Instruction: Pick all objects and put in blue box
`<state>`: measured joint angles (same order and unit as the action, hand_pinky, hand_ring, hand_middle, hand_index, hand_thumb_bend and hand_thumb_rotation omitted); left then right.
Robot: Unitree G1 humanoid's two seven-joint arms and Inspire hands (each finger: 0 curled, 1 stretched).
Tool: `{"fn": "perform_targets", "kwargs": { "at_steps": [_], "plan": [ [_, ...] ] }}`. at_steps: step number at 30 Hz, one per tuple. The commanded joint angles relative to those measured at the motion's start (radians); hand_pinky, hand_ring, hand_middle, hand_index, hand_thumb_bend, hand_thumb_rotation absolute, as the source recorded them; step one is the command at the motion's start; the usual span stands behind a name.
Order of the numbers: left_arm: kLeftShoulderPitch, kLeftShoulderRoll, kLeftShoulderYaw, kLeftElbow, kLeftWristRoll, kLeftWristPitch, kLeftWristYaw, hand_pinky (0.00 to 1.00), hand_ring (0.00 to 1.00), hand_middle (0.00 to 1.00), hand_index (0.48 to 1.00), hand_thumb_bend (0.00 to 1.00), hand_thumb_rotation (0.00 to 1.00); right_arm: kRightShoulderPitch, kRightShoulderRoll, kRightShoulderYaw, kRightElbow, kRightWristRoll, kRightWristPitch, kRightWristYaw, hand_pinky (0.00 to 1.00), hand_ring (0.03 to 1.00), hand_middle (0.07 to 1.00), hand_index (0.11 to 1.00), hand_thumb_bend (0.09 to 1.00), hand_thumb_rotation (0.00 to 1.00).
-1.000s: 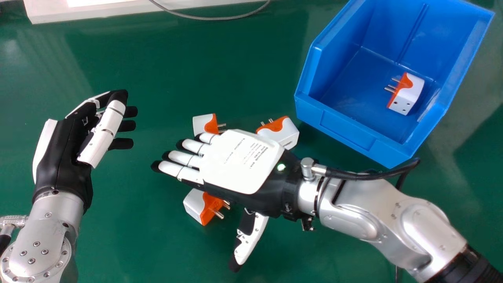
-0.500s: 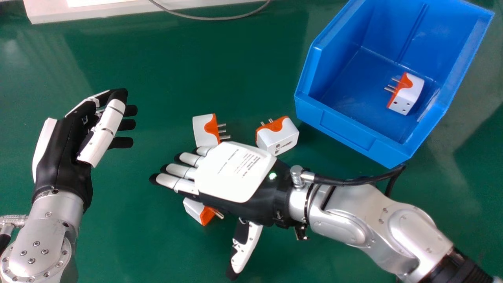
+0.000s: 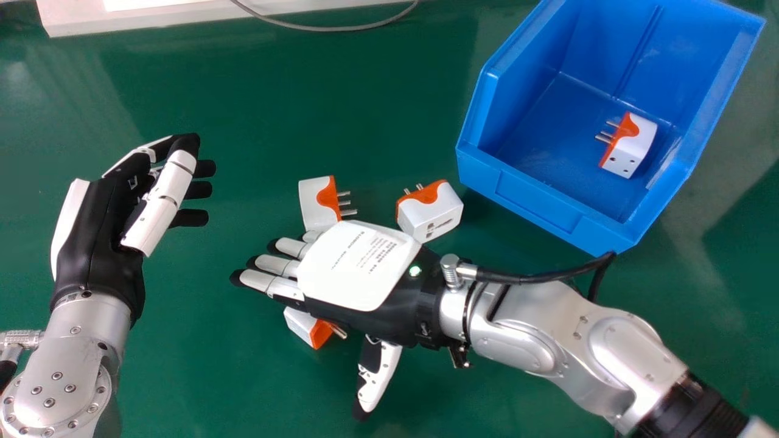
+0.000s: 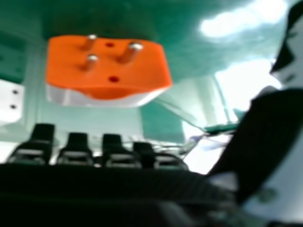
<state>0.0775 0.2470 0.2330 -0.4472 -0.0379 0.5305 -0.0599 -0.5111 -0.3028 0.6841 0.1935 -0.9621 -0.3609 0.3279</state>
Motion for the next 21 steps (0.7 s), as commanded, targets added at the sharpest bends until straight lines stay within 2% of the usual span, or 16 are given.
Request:
{"fn": "perform_targets", "kwargs": {
  "at_steps": [1, 5, 12, 21],
  "plan": [
    [-0.011, 0.001, -0.001, -0.019, 0.009, -0.011, 0.006, 0.63, 0.72, 0.72, 0.765, 0.35, 0.67, -0.031, 0.012, 0.003, -0.004, 0.003, -0.001, 0.001, 0.93, 1.000, 1.000, 1.000, 0.825, 0.32],
    [-0.011, -0.002, -0.007, -0.031, 0.009, -0.004, 0.009, 0.63, 0.72, 0.72, 0.765, 0.35, 0.67, -0.048, 0.012, 0.002, 0.015, 0.013, 0.000, 0.023, 0.93, 1.000, 1.000, 1.000, 0.814, 0.31],
    [-0.011, -0.003, -0.010, -0.019, 0.007, -0.015, 0.012, 0.63, 0.72, 0.72, 0.766, 0.35, 0.67, -0.063, 0.011, 0.002, 0.034, 0.018, -0.002, 0.047, 0.93, 1.000, 1.000, 1.000, 0.789, 0.29],
    [-0.010, -0.005, -0.015, -0.025, 0.010, -0.013, 0.017, 0.64, 0.72, 0.72, 0.766, 0.35, 0.67, -0.068, 0.017, 0.004, 0.036, 0.011, 0.022, 0.080, 0.95, 1.000, 1.000, 1.000, 0.768, 0.26]
  ]
}}
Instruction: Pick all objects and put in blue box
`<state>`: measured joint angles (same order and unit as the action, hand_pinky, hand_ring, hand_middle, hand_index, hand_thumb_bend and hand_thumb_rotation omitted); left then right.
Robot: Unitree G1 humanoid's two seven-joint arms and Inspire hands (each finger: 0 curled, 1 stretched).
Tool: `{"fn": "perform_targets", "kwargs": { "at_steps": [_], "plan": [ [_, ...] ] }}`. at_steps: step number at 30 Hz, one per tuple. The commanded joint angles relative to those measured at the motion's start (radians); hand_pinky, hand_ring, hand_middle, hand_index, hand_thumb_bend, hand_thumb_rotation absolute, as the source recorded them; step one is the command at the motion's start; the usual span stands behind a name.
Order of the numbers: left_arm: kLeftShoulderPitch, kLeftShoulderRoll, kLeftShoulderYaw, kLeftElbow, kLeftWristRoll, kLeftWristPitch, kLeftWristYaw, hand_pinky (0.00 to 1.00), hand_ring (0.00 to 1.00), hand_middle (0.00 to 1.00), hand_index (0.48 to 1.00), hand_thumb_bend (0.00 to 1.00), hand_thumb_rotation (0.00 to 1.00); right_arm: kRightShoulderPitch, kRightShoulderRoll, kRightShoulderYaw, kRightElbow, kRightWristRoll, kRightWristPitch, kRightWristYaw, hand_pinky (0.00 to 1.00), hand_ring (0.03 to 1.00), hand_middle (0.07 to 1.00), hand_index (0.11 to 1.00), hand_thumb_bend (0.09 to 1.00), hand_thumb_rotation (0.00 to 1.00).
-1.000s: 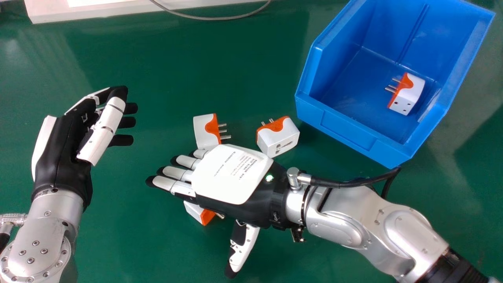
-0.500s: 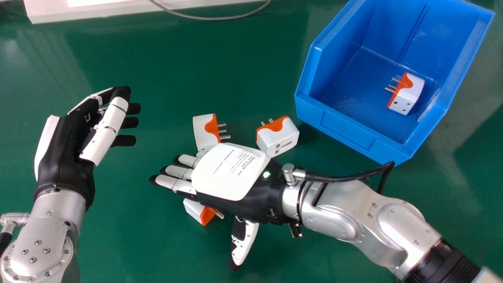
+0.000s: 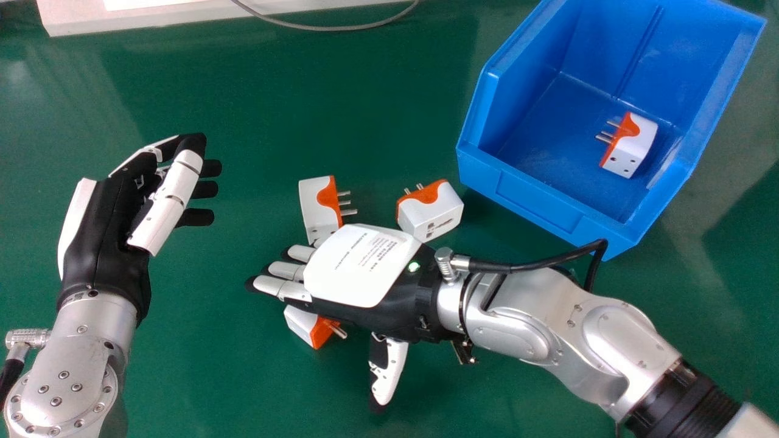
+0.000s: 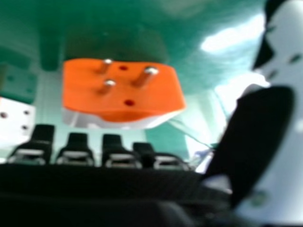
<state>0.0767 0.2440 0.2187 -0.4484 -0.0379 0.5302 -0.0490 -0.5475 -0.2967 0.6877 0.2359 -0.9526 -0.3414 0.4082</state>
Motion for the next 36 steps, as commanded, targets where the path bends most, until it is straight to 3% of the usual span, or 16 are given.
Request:
{"fn": "perform_targets", "kwargs": {
  "at_steps": [1, 16, 20, 26, 32, 36],
  "plan": [
    [-0.009, -0.002, -0.002, -0.021, 0.010, -0.014, 0.007, 0.64, 0.72, 0.72, 0.766, 0.35, 0.67, -0.033, 0.012, 0.002, -0.005, 0.001, 0.005, 0.002, 0.95, 1.000, 1.000, 1.000, 0.767, 0.26],
    [-0.008, -0.006, -0.014, -0.019, 0.023, -0.026, 0.020, 0.63, 0.72, 0.72, 0.765, 0.34, 0.67, -0.059, 0.017, 0.018, 0.029, 0.012, 0.003, 0.024, 0.94, 1.000, 1.000, 1.000, 0.744, 0.20],
    [-0.006, -0.005, -0.015, -0.019, 0.025, -0.031, 0.020, 0.63, 0.71, 0.72, 0.765, 0.34, 0.67, -0.062, 0.021, 0.020, 0.037, 0.012, -0.002, 0.024, 0.95, 1.000, 1.000, 1.000, 0.717, 0.11],
    [-0.004, -0.010, -0.021, -0.029, 0.030, -0.028, 0.022, 0.63, 0.71, 0.72, 0.764, 0.34, 0.67, -0.070, 0.022, 0.032, 0.050, 0.000, -0.009, 0.013, 0.93, 1.000, 1.000, 0.995, 0.705, 0.08],
    [-0.004, -0.011, -0.024, -0.027, 0.033, -0.032, 0.022, 0.63, 0.71, 0.72, 0.765, 0.34, 0.67, -0.084, 0.039, 0.051, 0.070, -0.007, -0.001, 0.027, 0.92, 0.998, 1.000, 0.981, 0.718, 0.12],
    [-0.003, -0.015, -0.026, -0.031, 0.038, -0.033, 0.023, 0.63, 0.71, 0.72, 0.765, 0.34, 0.67, -0.107, 0.050, 0.068, 0.085, -0.003, -0.009, 0.045, 0.92, 0.993, 1.000, 0.973, 0.623, 0.05]
  ]
}}
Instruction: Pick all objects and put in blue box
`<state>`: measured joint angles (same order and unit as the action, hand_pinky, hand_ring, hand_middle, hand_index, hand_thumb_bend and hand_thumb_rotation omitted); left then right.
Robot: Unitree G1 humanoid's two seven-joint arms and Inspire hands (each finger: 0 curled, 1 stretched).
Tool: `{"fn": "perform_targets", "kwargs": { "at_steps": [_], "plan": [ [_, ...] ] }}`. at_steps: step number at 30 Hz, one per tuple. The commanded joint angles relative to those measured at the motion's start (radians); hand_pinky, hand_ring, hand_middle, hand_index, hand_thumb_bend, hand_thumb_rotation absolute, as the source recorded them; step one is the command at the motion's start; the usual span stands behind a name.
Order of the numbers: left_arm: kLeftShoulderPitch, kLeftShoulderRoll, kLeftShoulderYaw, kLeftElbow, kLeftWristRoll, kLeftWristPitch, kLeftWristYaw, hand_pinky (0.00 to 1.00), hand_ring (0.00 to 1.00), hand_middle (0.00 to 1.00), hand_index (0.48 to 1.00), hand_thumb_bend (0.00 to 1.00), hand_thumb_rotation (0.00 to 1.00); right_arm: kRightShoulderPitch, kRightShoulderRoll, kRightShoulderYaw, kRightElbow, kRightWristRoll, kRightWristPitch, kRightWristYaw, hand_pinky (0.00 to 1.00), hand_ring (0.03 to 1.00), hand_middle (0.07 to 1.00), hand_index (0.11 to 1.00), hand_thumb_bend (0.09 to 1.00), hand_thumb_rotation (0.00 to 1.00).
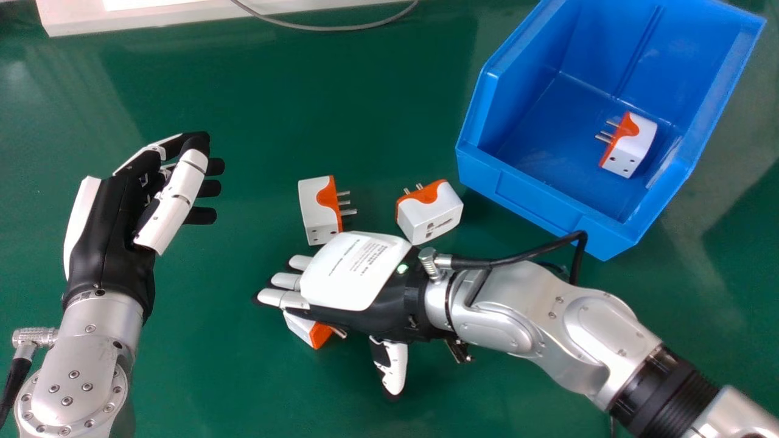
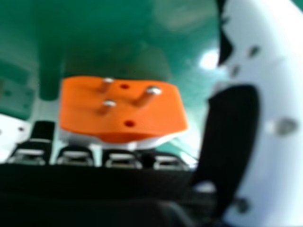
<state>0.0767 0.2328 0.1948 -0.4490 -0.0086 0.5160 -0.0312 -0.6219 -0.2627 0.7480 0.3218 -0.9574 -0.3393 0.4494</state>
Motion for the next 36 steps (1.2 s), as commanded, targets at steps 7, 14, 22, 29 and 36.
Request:
{"fn": "perform_targets", "kwargs": {
  "at_steps": [7, 14, 22, 29, 36],
  "plan": [
    [0.001, -0.011, -0.008, -0.036, 0.016, -0.021, 0.006, 0.63, 0.71, 0.72, 0.765, 0.34, 0.67, -0.060, 0.019, 0.038, 0.022, -0.017, -0.042, -0.012, 0.89, 0.974, 0.998, 0.945, 0.554, 0.01],
    [0.007, -0.022, -0.014, -0.048, 0.021, -0.020, 0.007, 0.63, 0.71, 0.72, 0.766, 0.34, 0.67, -0.079, 0.033, 0.049, 0.041, -0.006, -0.049, 0.014, 0.89, 0.967, 0.993, 0.932, 0.519, 0.01],
    [0.007, -0.026, -0.012, -0.043, 0.018, -0.024, 0.006, 0.63, 0.71, 0.72, 0.765, 0.34, 0.68, -0.089, 0.050, 0.055, 0.061, -0.017, -0.045, 0.017, 0.87, 0.949, 0.974, 0.920, 0.567, 0.00],
    [0.003, -0.029, -0.013, -0.046, 0.018, -0.018, 0.007, 0.63, 0.71, 0.72, 0.765, 0.34, 0.68, -0.096, 0.048, 0.054, 0.066, -0.014, -0.047, 0.021, 0.86, 0.939, 0.970, 0.917, 0.585, 0.00],
    [0.001, -0.028, -0.011, -0.042, 0.015, -0.019, 0.005, 0.63, 0.71, 0.72, 0.765, 0.34, 0.67, -0.105, 0.040, 0.056, 0.069, -0.021, -0.055, 0.011, 0.85, 0.927, 0.960, 0.906, 0.576, 0.00]
  ]
}}
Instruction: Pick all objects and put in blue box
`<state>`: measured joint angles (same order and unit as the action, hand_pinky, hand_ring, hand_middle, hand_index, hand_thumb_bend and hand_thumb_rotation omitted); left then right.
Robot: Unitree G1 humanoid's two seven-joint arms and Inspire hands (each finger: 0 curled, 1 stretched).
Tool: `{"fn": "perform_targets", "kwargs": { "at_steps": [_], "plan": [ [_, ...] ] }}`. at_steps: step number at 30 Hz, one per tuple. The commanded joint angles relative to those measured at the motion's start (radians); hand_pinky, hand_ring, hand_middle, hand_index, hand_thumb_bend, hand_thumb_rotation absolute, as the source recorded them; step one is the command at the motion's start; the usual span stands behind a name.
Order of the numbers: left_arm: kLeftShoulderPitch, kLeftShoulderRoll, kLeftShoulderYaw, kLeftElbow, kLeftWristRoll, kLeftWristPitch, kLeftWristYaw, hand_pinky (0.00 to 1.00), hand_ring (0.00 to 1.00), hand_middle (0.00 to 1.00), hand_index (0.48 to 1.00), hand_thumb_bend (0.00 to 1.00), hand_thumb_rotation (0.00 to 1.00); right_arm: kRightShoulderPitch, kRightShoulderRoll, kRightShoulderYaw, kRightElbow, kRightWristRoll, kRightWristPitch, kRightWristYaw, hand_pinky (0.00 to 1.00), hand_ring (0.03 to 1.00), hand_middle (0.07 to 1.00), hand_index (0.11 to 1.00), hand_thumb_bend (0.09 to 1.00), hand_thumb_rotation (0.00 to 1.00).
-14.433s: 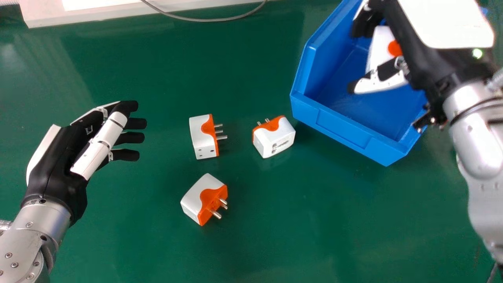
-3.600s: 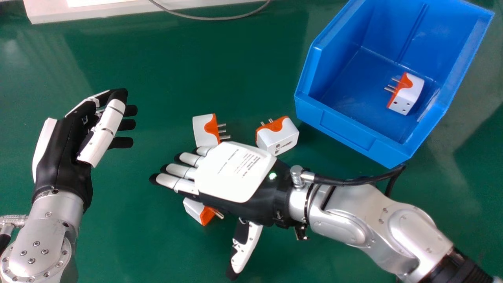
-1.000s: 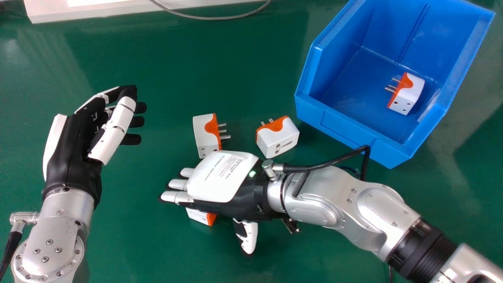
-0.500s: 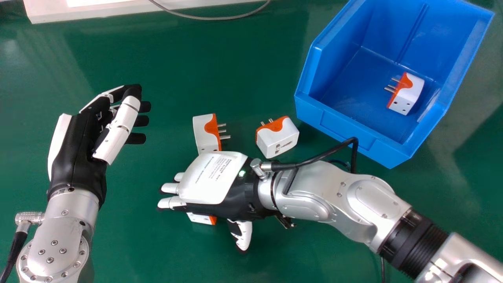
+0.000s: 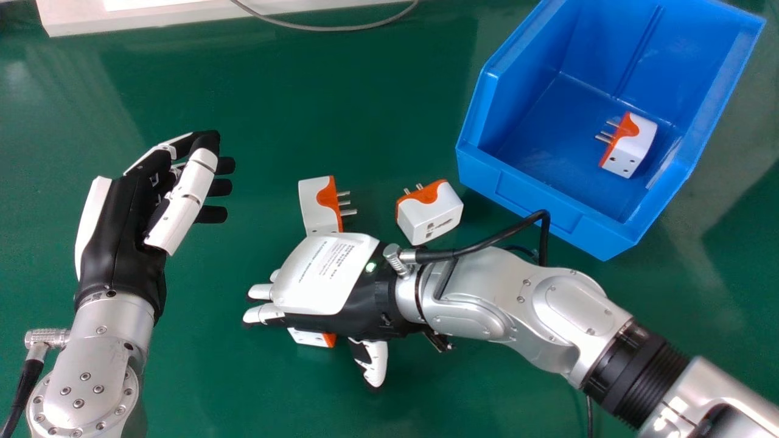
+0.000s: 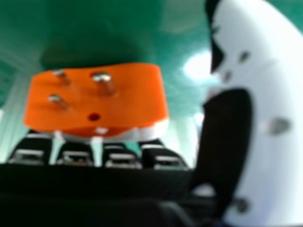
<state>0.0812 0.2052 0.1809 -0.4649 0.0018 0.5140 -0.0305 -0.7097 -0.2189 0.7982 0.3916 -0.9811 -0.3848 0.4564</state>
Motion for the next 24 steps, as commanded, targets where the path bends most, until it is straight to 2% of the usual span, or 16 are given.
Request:
{"fn": "perform_targets", "kwargs": {
  "at_steps": [1, 7, 16, 24],
  "plan": [
    [-0.004, 0.000, 0.004, -0.025, 0.004, -0.018, 0.003, 0.63, 0.71, 0.72, 0.765, 0.34, 0.67, -0.017, -0.007, 0.004, -0.004, 0.004, -0.012, 0.005, 0.85, 0.926, 0.959, 0.905, 0.570, 0.00],
    [-0.011, 0.003, 0.008, -0.018, 0.001, -0.015, 0.000, 0.62, 0.71, 0.72, 0.764, 0.34, 0.67, -0.043, -0.024, 0.001, 0.004, 0.005, -0.044, 0.004, 0.84, 0.926, 0.957, 0.902, 0.523, 0.00],
    [-0.008, 0.003, 0.006, -0.028, 0.003, -0.010, 0.000, 0.63, 0.71, 0.72, 0.764, 0.34, 0.67, -0.067, -0.051, -0.013, -0.005, 0.026, -0.089, 0.025, 0.85, 0.926, 0.955, 0.890, 0.486, 0.00],
    [-0.010, 0.002, 0.004, -0.032, 0.003, -0.006, 0.001, 0.63, 0.71, 0.72, 0.764, 0.34, 0.67, -0.116, -0.066, -0.002, 0.037, -0.003, -0.163, -0.008, 0.85, 0.928, 0.953, 0.878, 0.532, 0.02]
  ]
}}
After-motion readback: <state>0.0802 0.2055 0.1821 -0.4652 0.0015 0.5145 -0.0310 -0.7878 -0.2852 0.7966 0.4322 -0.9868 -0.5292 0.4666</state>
